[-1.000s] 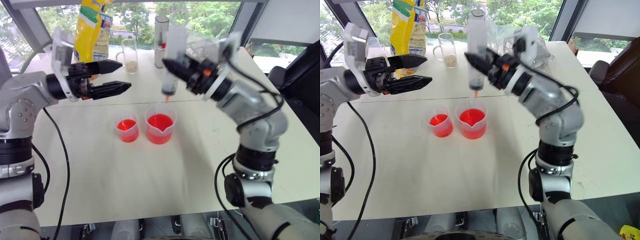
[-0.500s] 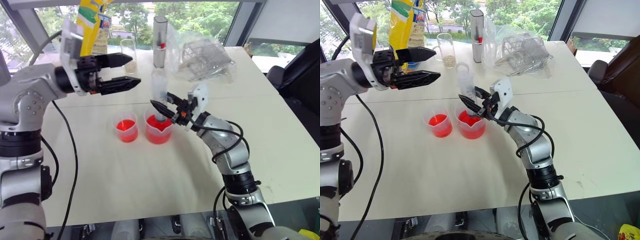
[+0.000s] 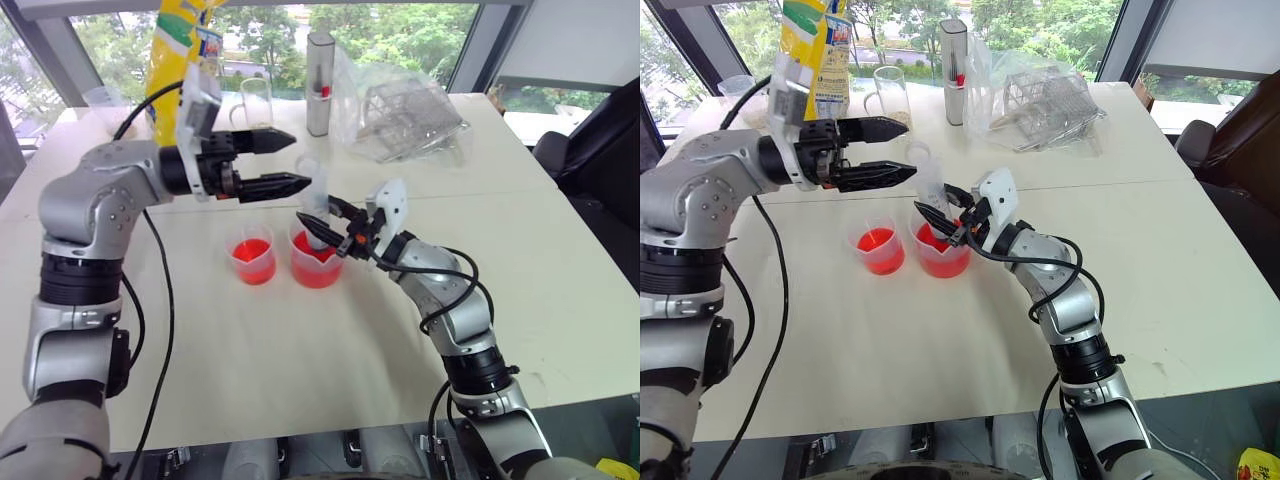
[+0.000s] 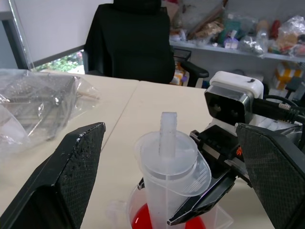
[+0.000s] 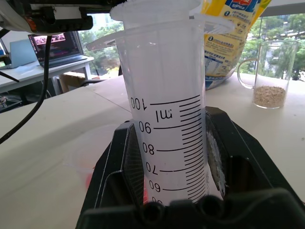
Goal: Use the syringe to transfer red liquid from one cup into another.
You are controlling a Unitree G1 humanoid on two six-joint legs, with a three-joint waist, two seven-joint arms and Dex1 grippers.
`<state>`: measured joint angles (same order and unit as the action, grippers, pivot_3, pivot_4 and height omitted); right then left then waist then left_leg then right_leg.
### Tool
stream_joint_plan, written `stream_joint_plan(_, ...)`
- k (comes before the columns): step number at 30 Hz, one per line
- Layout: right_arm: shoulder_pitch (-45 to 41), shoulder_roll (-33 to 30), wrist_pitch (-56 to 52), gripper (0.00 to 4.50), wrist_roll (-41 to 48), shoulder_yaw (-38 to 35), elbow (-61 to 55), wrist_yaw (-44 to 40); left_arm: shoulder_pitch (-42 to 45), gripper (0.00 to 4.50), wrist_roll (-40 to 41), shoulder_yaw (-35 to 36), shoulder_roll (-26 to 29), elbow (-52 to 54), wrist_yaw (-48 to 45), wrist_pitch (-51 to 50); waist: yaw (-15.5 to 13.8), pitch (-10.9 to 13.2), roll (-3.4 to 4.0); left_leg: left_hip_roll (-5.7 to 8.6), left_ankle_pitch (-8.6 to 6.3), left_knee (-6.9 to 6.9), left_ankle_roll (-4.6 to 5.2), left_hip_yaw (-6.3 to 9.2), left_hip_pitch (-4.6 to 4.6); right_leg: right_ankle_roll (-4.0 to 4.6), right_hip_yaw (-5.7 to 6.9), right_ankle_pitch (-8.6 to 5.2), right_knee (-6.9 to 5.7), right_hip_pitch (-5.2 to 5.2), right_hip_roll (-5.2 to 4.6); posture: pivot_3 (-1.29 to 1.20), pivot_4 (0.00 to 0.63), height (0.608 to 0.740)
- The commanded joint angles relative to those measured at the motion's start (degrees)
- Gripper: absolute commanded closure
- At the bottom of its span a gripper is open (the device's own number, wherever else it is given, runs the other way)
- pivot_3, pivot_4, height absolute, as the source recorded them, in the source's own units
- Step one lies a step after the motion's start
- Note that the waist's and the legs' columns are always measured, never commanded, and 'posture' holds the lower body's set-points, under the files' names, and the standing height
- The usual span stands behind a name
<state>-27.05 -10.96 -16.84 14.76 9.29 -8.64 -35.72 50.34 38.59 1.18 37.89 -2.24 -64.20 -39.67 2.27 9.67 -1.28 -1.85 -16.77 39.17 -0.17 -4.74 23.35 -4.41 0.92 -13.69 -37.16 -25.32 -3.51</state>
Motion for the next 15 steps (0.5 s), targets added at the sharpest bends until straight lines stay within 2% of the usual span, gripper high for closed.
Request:
stream_joint_plan(1, -0.25, -0.18, 0.78, 3.07, 0.48, 0.18, -2.22, -0.42, 1.35, 0.00, 0.09, 0.93, -0.48, 0.47, -0.62, 0.71, -0.07, 0.00, 0.00, 0.00, 0.00, 0.00, 0.00, 0.00, 0.00, 0.00, 0.00, 0.00, 0.00, 0.00, 0.00, 0.00, 0.150, 0.740)
stream_joint_plan(5, -0.18, -0.39, 0.59, 3.07, 0.40, 0.42, -2.56, -0.63, 1.09, 0.00, -0.20, 0.83, -0.96, 0.42, -0.84, 0.53, -0.08, 0.00, 0.00, 0.00, 0.00, 0.01, 0.00, 0.00, 0.00, 0.00, 0.00, 0.00, 0.00, 0.01, -0.01, 0.00, 0.150, 0.740)
stream_joint_plan(8, -0.15, -0.56, 0.33, 3.07, 0.41, 0.40, -2.92, -0.67, 0.66, 0.76, -0.49, 0.34, -1.35, 0.51, -1.37, 0.64, -0.08, 0.00, 0.00, 0.00, 0.00, 0.01, 0.00, 0.00, 0.00, 0.00, 0.00, 0.00, -0.01, 0.00, 0.00, 0.00, 0.150, 0.740)
stream_joint_plan(15, -0.24, -0.85, -0.14, 3.07, 0.44, 0.48, -3.46, -0.55, 0.19, 4.36, -1.46, -0.36, -2.38, 0.33, -1.86, 0.77, -0.06, 0.00, 0.00, 0.00, 0.00, 0.01, 0.00, 0.00, 0.00, 0.00, 0.00, 0.00, -0.01, 0.01, 0.00, 0.00, 0.150, 0.740)
